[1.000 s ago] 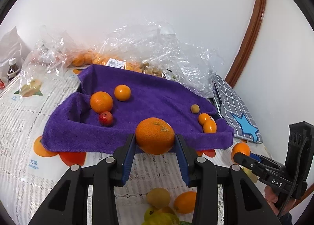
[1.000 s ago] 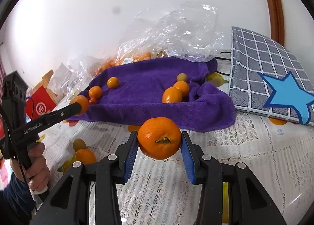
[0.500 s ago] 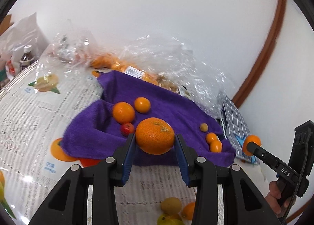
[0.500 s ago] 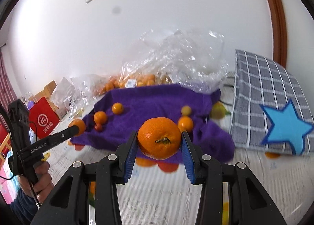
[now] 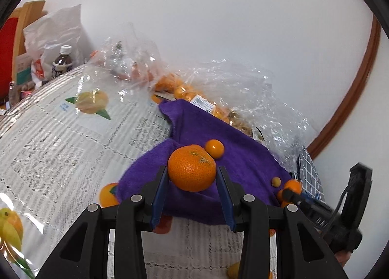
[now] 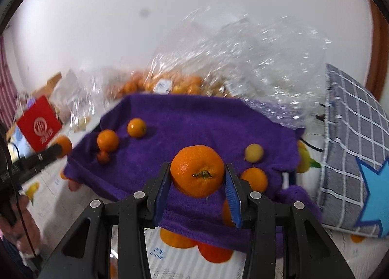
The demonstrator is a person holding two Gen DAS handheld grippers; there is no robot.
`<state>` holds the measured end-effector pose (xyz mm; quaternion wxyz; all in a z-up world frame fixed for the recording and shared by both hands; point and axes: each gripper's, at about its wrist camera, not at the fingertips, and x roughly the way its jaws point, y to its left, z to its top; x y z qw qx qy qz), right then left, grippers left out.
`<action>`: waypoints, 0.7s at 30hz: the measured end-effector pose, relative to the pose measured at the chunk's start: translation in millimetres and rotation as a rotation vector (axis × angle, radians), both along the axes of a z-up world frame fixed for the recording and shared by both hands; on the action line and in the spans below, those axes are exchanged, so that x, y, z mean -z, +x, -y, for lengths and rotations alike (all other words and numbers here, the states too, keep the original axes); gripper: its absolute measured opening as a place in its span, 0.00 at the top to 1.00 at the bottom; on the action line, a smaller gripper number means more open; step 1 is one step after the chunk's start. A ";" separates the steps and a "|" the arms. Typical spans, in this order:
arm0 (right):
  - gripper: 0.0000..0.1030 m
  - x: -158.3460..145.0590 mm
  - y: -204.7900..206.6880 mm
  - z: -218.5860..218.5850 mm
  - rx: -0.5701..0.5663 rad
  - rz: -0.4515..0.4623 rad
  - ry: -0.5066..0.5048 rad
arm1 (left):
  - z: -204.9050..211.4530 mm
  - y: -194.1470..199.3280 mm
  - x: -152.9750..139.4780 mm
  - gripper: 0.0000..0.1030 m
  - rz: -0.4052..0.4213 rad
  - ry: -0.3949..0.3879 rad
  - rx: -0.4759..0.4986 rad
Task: Organize fruits
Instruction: 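Lift both held oranges and carry them over the purple towel, then open the right gripper onto the towel while the left gripper lowers and opens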
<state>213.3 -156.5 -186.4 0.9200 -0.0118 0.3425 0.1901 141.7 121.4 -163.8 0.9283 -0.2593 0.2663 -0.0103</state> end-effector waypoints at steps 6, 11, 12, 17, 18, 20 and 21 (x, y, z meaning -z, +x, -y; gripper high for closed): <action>0.58 15.8 3.6 -13.8 -0.029 -0.043 -0.049 | 7.1 0.7 0.2 0.63 -0.003 0.048 -0.012; 0.58 23.7 2.1 -18.2 -0.034 -0.058 -0.078 | 10.2 3.7 -0.4 0.63 -0.009 0.044 0.008; 0.58 23.1 1.9 -18.2 -0.032 -0.058 -0.077 | 10.1 3.1 -2.0 0.63 -0.001 0.042 0.007; 0.58 22.5 1.4 -13.6 -0.027 -0.075 -0.038 | 15.0 15.9 -5.8 0.63 -0.016 0.064 0.039; 0.57 21.7 0.7 -12.0 -0.029 -0.077 -0.033 | 16.7 20.7 -8.5 0.63 -0.019 0.073 0.053; 0.57 20.7 0.0 -9.4 -0.032 -0.078 -0.017 | 20.5 29.5 -15.4 0.63 -0.014 0.088 0.085; 0.57 20.2 0.0 -9.2 -0.029 -0.076 -0.017 | 23.1 34.6 -18.5 0.63 -0.013 0.097 0.102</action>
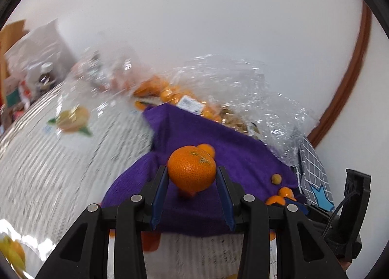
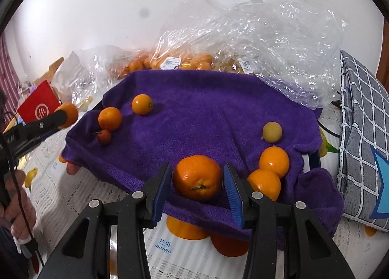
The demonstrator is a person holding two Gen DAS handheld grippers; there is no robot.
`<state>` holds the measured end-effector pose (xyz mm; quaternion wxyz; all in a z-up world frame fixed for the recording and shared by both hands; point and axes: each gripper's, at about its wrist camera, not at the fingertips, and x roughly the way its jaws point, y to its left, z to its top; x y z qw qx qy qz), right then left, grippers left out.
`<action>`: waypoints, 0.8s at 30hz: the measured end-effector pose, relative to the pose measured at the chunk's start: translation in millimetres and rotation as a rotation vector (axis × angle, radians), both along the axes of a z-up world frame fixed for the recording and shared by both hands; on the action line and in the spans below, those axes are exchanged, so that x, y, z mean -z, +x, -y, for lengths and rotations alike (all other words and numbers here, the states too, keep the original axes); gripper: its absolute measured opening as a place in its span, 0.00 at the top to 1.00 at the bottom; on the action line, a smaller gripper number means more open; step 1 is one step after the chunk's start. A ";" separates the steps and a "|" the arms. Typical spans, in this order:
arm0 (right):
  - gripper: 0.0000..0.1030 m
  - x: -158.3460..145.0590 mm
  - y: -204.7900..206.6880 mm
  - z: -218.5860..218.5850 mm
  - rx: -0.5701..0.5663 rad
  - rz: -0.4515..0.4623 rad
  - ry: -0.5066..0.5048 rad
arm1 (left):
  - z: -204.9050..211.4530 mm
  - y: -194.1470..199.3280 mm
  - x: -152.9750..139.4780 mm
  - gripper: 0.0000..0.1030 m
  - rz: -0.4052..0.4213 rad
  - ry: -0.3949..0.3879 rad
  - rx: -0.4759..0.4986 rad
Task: Organize fruits
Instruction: 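Open the right gripper onto the towel while the left gripper lowers and opens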
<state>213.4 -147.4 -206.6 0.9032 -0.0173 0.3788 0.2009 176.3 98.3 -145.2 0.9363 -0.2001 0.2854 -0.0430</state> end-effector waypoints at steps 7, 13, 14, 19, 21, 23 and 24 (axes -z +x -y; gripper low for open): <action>0.50 -16.5 -18.3 14.3 0.010 0.078 0.026 | 24.4 41.1 0.1 0.63 -0.046 0.065 0.063; 0.50 -23.9 -32.1 40.3 0.075 0.120 0.115 | 37.9 50.2 14.6 0.63 -0.069 0.115 0.100; 0.50 -24.5 -33.6 44.0 0.092 0.128 0.121 | 40.5 50.5 17.0 0.63 -0.067 0.134 0.109; 0.50 -26.4 -35.5 52.0 0.144 0.165 0.115 | 43.5 51.9 22.2 0.63 -0.059 0.186 0.103; 0.50 -24.8 -34.3 55.0 0.165 0.163 0.120 | 44.4 51.5 21.8 0.63 -0.055 0.187 0.113; 0.50 -22.7 -31.8 59.9 0.192 0.153 0.131 | 44.6 52.0 21.5 0.63 -0.060 0.180 0.125; 0.50 -21.6 -31.0 61.5 0.204 0.151 0.131 | 45.1 52.5 22.0 0.63 -0.064 0.178 0.132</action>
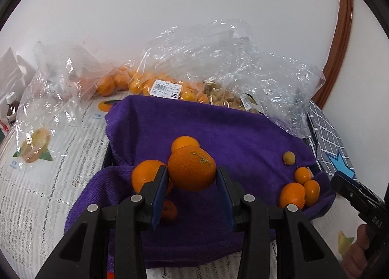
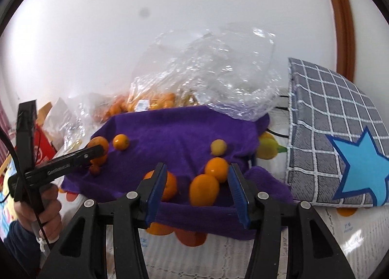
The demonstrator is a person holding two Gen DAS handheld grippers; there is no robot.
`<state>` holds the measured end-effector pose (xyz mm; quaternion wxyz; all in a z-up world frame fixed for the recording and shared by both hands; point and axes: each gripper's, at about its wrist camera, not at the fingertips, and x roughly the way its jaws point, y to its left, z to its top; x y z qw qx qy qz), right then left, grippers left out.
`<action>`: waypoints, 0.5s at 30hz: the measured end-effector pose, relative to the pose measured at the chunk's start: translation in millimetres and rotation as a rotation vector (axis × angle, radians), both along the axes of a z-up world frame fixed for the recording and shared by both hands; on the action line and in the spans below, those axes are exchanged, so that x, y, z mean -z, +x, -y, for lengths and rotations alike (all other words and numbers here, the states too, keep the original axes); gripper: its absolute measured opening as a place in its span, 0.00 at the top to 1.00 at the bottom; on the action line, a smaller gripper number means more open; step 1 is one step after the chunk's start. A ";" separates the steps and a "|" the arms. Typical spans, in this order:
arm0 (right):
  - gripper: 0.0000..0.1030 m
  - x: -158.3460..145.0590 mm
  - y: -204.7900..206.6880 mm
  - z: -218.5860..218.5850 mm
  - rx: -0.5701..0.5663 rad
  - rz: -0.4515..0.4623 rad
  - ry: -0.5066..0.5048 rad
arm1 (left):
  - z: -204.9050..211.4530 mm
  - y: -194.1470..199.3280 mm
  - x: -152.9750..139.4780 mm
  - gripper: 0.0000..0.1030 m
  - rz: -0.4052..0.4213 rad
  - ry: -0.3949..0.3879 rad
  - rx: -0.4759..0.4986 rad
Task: Organize fruits
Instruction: 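Open the right gripper onto the towel while the left gripper lowers and opens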
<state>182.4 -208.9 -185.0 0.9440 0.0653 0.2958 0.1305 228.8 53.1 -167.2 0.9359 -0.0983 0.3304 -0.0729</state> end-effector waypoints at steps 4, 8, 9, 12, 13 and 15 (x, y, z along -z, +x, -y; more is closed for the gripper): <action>0.50 -1.1 -0.8 7.6 0.031 0.015 0.020 | 3.5 4.2 4.0 0.63 -0.029 -0.004 0.032; 0.50 -0.4 0.6 15.5 0.055 0.014 0.050 | 5.8 7.8 8.6 0.63 -0.062 -0.009 0.047; 0.50 -0.2 0.6 16.3 0.059 0.013 0.052 | 5.9 8.8 9.6 0.63 -0.070 -0.013 0.049; 0.50 1.0 1.8 18.2 0.071 0.009 0.053 | 6.2 10.8 11.2 0.63 -0.085 -0.018 0.050; 0.50 0.7 2.0 17.8 0.071 0.008 0.050 | 6.6 10.7 10.8 0.63 -0.085 -0.014 0.047; 0.50 -0.8 0.3 15.8 0.070 0.018 0.035 | 7.7 10.7 11.1 0.63 -0.086 -0.011 0.047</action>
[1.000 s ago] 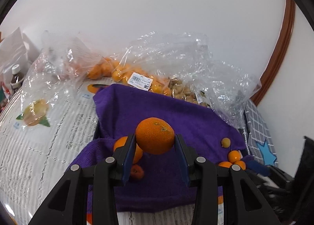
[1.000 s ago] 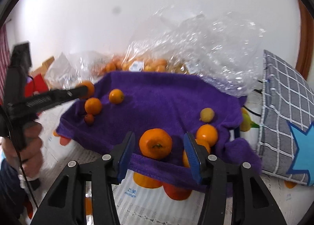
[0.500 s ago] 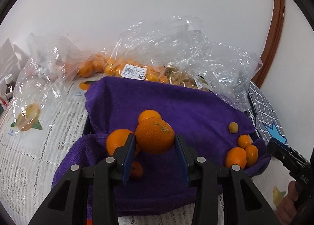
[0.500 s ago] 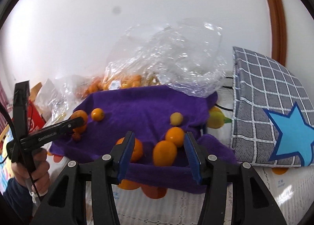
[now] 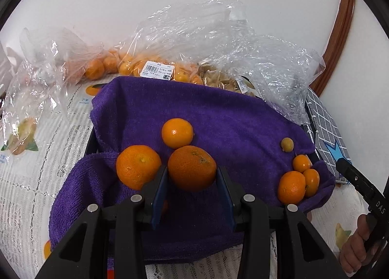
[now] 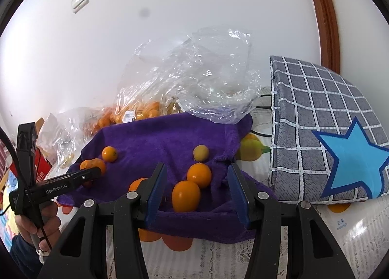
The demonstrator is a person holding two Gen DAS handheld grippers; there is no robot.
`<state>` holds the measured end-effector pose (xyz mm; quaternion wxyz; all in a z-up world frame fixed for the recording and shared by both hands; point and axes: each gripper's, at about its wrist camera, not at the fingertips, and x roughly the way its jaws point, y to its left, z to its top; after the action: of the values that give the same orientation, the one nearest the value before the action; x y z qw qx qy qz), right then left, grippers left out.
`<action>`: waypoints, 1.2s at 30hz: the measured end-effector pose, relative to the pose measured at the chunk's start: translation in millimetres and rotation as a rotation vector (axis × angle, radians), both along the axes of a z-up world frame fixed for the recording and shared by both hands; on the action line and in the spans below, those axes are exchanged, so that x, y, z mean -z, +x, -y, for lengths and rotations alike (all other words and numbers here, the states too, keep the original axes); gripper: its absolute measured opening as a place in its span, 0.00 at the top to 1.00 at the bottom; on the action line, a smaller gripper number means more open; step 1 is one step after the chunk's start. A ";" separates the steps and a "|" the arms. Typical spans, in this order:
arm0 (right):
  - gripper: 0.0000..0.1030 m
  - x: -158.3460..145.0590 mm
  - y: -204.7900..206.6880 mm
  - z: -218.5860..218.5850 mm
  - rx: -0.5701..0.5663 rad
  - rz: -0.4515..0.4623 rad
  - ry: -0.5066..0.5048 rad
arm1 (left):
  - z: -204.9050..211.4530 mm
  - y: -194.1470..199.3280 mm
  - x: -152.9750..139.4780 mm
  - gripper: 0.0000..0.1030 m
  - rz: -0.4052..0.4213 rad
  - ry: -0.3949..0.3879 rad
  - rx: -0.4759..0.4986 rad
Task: Organize fruits
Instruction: 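Open the right gripper onto the towel while the left gripper lowers and opens, then withdraw both open tools from the towel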
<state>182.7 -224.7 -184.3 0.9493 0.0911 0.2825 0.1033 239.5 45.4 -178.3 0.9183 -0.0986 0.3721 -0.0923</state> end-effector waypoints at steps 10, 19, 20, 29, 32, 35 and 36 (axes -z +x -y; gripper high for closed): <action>0.49 2.2 0.9 -3.2 0.000 -0.014 -0.020 | 0.0 -2.2 -3.2 0.60 0.016 -0.008 0.001; 0.45 -1.4 -7.5 -1.9 0.018 0.002 -0.013 | -3.4 -7.5 -9.1 0.53 0.065 -0.023 0.001; 0.45 -1.8 -8.8 -1.1 0.023 0.002 -0.009 | -5.2 -8.4 -10.1 0.53 0.073 -0.032 -0.004; 0.45 -12.5 -28.3 -0.8 0.056 -0.011 -0.050 | -9.1 -16.0 -15.8 0.52 0.117 -0.046 -0.019; 0.45 -18.0 -38.6 -3.2 0.058 -0.017 -0.066 | -13.5 -19.5 -17.4 0.52 0.124 -0.055 -0.035; 0.45 -19.7 -49.3 -5.0 0.053 -0.022 -0.077 | -20.0 -25.5 -19.3 0.52 0.129 -0.072 -0.050; 0.45 -19.8 -53.3 -5.5 0.054 -0.023 -0.081 | -22.2 -28.2 -20.7 0.52 0.139 -0.078 -0.057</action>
<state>129.4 -219.2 -164.5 0.9515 0.0612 0.2946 0.0649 211.3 67.6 -157.6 0.9396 -0.1383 0.3008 -0.0874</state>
